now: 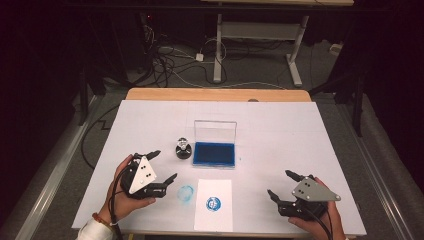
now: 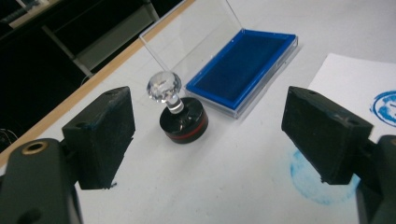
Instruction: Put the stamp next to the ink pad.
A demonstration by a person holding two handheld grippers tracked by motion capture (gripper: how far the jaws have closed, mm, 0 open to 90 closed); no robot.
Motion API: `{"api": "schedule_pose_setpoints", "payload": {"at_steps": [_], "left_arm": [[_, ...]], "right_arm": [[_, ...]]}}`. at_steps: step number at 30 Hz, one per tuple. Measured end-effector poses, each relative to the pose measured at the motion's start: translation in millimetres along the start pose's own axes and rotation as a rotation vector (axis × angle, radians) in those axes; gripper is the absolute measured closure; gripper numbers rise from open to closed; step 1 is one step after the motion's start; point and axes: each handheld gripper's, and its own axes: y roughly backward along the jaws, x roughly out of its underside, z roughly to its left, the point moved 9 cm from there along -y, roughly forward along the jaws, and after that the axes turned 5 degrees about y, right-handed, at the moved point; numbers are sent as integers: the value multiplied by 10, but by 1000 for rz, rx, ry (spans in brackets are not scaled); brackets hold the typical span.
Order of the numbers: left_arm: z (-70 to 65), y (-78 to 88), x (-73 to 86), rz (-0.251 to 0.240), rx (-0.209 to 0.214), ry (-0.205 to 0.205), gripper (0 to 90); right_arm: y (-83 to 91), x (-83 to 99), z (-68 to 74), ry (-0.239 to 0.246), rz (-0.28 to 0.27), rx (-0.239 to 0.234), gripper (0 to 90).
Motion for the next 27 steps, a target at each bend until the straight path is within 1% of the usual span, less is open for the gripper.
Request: {"api": "schedule_pose_setpoints", "payload": {"at_steps": [9, 13, 15, 21, 23, 27], "left_arm": [[-3, 50, 155, 30, -9, 7, 168], [1, 65, 254, 48, -16, 9, 168], [8, 72, 311, 60, -16, 22, 168], [25, 80, 497, 100, -33, 32, 168], [22, 78, 559, 116, -35, 41, 168], [3, 74, 656, 142, -34, 52, 168]], "right_arm": [[16, 2, -24, -6, -2, 13, 220], [28, 9, -43, -9, -4, 20, 220], [35, 8, -54, -14, -6, 21, 221], [19, 1, -95, -12, -11, 34, 216], [9, -2, -117, -23, -13, 46, 208], [25, 1, -195, -47, -33, 86, 192]]}}
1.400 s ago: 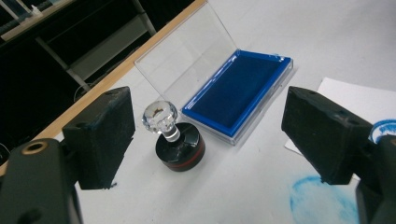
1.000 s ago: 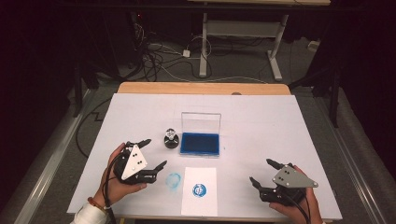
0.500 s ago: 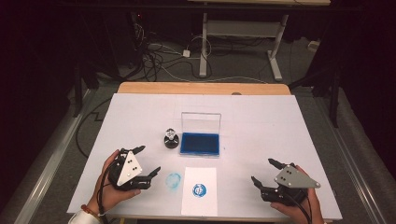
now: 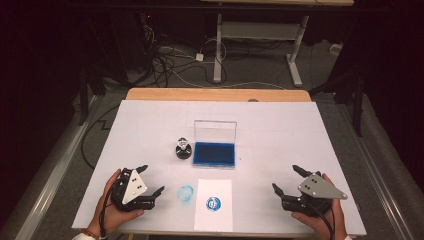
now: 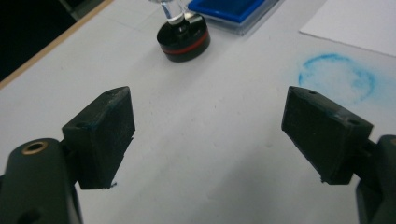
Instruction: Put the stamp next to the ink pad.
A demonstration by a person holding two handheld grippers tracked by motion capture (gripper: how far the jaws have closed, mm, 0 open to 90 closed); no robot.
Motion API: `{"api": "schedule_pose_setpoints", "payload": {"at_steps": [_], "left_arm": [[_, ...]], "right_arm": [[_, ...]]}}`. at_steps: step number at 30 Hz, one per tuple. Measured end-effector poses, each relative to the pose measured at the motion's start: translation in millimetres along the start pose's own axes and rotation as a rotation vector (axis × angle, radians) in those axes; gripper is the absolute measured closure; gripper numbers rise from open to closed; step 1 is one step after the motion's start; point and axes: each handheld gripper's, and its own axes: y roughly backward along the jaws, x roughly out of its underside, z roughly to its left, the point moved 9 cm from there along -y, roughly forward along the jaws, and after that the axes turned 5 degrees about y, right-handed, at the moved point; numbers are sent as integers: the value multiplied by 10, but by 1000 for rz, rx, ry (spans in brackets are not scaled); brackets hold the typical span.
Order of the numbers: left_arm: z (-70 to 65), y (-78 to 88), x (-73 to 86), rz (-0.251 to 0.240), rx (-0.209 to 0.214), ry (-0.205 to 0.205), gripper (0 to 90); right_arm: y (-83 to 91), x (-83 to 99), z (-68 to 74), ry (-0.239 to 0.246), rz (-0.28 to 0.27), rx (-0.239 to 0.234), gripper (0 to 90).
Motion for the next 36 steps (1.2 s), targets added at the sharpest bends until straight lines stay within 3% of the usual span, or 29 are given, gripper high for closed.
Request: {"api": "schedule_pose_setpoints", "payload": {"at_steps": [7, 16, 36], "left_arm": [[-26, 3, 87, 13, 7, 13, 168], [-30, 1, 63, -1, 5, 48, 168], [-2, 19, 21, -30, 10, 45, 168]], "right_arm": [[21, 110, -123, 16, 19, 90, 180], [71, 229, -305, -44, 21, 159, 175], [91, 201, -219, -9, 22, 148, 186]]}}
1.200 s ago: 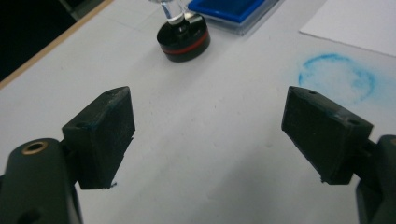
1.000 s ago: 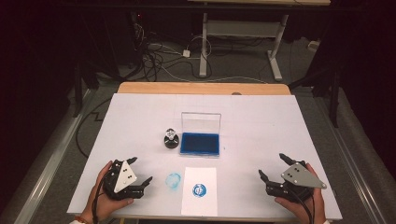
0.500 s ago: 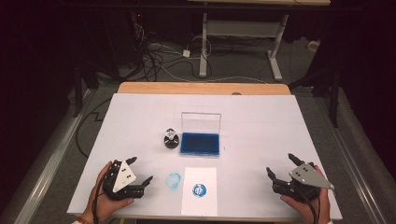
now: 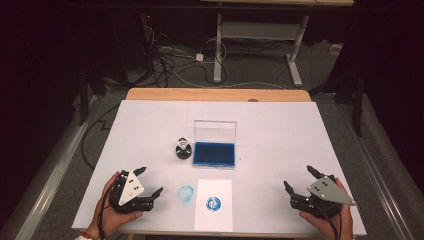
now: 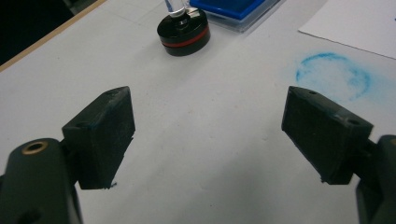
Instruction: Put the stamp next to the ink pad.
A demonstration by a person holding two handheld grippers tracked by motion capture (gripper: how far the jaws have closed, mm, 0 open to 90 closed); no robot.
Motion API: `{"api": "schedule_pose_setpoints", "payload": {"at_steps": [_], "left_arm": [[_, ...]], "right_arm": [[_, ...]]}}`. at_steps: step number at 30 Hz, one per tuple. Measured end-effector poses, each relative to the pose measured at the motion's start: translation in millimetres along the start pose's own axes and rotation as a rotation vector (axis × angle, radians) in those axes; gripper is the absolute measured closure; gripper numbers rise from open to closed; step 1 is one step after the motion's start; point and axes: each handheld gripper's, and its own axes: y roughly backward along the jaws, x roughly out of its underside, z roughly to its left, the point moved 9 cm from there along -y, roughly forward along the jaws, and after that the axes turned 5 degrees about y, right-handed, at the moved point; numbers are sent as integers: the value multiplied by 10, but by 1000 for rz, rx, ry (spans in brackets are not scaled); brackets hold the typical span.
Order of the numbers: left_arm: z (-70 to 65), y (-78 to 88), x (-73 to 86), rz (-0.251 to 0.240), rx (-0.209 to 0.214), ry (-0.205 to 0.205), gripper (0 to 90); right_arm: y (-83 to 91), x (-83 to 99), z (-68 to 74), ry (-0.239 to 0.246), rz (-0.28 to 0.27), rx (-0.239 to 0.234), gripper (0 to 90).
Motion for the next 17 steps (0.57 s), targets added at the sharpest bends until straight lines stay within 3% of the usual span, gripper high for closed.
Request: {"api": "schedule_pose_setpoints", "payload": {"at_steps": [17], "left_arm": [[0, -27, -12, 13, 2, 3, 168]], "right_arm": [[3, -3, 14, -5, -5, -10, 187]]}}
